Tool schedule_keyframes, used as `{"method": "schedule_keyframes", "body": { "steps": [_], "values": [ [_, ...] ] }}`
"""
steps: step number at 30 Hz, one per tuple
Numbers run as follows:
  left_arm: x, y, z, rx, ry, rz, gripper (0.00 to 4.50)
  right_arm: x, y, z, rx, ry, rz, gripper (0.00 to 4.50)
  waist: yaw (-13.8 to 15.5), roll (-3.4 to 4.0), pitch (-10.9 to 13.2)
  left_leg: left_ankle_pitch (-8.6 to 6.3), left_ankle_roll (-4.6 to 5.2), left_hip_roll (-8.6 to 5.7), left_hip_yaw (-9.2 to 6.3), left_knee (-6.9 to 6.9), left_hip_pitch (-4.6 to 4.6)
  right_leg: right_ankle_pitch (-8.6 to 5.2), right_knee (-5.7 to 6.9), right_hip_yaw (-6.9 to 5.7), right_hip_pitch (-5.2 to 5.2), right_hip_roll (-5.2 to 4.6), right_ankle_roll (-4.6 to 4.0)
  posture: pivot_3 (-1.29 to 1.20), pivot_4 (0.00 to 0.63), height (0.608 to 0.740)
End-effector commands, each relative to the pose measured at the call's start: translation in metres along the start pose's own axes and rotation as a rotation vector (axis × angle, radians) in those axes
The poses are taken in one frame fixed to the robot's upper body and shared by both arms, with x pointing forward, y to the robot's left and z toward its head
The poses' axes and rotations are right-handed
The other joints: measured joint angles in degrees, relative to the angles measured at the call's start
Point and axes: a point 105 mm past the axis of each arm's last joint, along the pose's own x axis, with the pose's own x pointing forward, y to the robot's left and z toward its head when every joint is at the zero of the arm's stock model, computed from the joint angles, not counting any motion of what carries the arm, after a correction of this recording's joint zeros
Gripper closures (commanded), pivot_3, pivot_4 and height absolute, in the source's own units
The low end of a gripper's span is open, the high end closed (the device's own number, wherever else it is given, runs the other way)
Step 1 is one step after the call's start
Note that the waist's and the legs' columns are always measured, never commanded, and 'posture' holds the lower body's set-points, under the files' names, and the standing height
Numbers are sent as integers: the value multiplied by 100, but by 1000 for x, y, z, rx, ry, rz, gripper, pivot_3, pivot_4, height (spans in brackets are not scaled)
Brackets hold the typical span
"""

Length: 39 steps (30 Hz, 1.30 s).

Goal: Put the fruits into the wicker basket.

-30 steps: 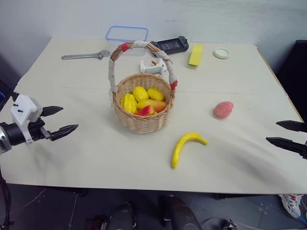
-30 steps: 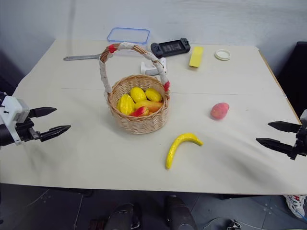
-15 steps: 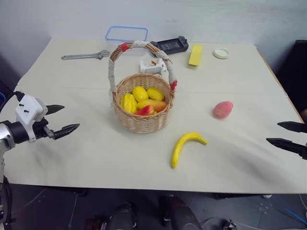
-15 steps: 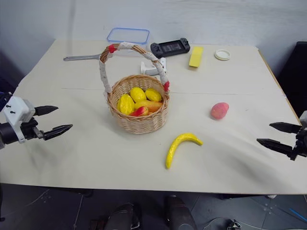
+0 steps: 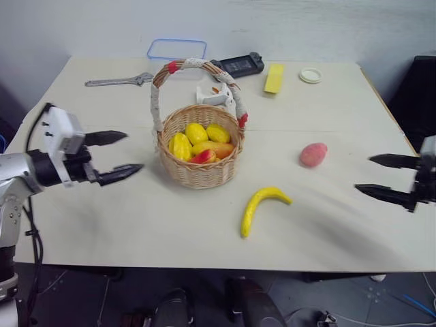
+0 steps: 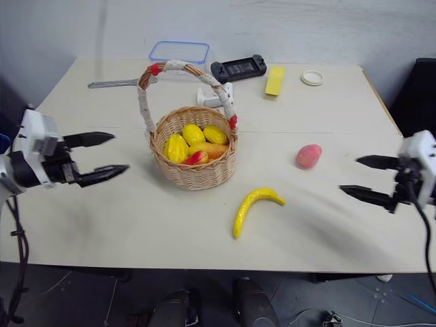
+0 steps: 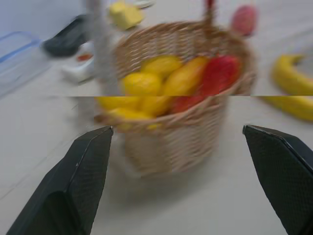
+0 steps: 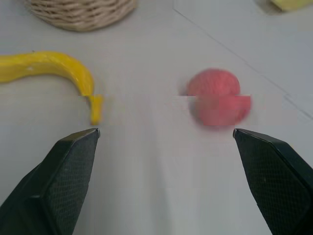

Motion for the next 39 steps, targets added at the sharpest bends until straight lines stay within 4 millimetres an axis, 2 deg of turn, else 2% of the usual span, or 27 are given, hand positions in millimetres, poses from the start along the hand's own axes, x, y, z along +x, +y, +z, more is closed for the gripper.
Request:
{"method": "schedule_keyframes", "body": {
  "steps": [1, 3, 6, 9, 15, 19, 23, 29, 32, 34, 37, 39],
  "values": [
    [19, -35, 17, 50, 0, -212, 38, 35, 29, 21, -127, -22, 178, 0, -30, 0, 0, 1, 1, 0, -2, -1, 0, 0, 2, -1, 0, 2, 0, 0, 150, 740],
    [27, -48, 17, 70, 15, -290, 38, 56, 42, 27, -184, -33, 265, 0, -58, 0, 0, 3, -1, 0, -4, -1, 1, 0, 3, -1, 0, 5, 0, 0, 150, 740],
    [36, -58, 16, 96, 31, -357, 38, 88, 52, 29, -251, -40, 324, 0, -74, 0, 1, 6, -7, 1, -3, -1, 1, -1, 4, 0, -2, 7, 0, 0, 150, 740],
    [40, -55, 15, 120, 45, -360, 38, 119, 57, 12, -378, 39, 370, 0, -71, 0, 1, 16, -21, 1, -2, 5, 1, -1, 7, 1, -3, 9, -1, 0, 150, 740],
    [37, -56, 17, 149, 48, -377, 38, 153, 45, 6, -355, 27, 366, 0, -64, -1, 1, 15, -19, -1, 1, 19, -15, -3, 12, 3, -14, 8, -1, 0, 150, 740],
    [39, -56, 18, 162, 40, -360, 38, 163, 45, -2, -335, 51, 398, 0, -63, -1, 1, 14, -19, 1, 0, 30, -14, -4, 17, 3, -10, 8, 0, 0, 150, 740],
    [41, -56, 18, 170, 30, -347, 0, 169, 43, -6, -332, 67, 412, 917, -70, -1, 1, 14, -18, 0, 1, 39, -13, -4, 27, 5, -10, 7, 0, 0, 150, 740],
    [40, -51, 15, 161, 25, -308, 0, 168, 43, 3, -250, -28, 405, 2981, -71, 0, 1, 14, -19, 4, 0, 39, -11, -4, 33, 5, -11, 10, -1, 0, 150, 740],
    [38, -45, 12, 144, 34, -276, 0, 157, 48, 2, -202, -56, 402, 4010, -57, 0, 1, 14, -19, 3, -1, 39, -12, -4, 33, 5, -11, 9, -1, 0, 150, 740],
    [33, -34, 13, 70, 22, -215, 0, 146, 53, 7, -152, -105, 392, 4103, -39, -1, 1, 13, -20, 3, -3, 40, -12, -5, 31, 4, -9, 8, -1, 0, 150, 740],
    [18, -17, 14, 15, -1, -105, 0, 131, 61, 30, -48, -218, 374, 4103, -39, -1, 1, 12, -19, 3, -5, 43, -14, -5, 33, 3, -9, 7, 0, 0, 150, 740],
    [9, -12, 14, 1, -8, -55, 0, 124, 66, 43, -48, -250, 373, 4103, -86, -1, 1, 12, -18, 4, -2, 43, -13, -5, 35, 5, -11, 5, 0, 0, 150, 740]
  ]
}}
